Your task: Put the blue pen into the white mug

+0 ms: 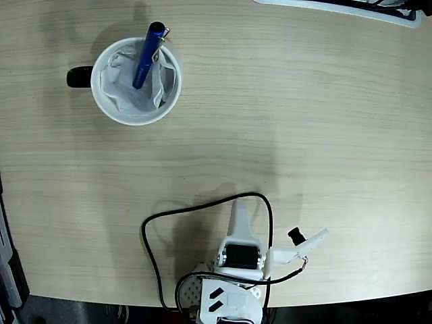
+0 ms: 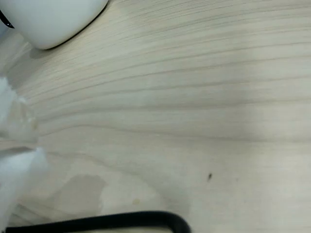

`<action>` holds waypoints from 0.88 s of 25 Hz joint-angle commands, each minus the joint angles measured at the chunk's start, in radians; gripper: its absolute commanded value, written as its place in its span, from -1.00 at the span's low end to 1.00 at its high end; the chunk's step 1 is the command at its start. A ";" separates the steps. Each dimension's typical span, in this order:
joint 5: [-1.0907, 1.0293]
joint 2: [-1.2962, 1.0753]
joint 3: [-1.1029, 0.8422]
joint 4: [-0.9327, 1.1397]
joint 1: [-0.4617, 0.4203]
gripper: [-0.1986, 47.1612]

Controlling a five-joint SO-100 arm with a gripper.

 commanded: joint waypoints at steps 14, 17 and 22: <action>-0.008 0.067 -0.049 0.012 0.023 -0.99; -0.008 0.067 -0.049 0.012 0.023 -0.99; -0.008 0.067 -0.049 0.012 0.023 -0.99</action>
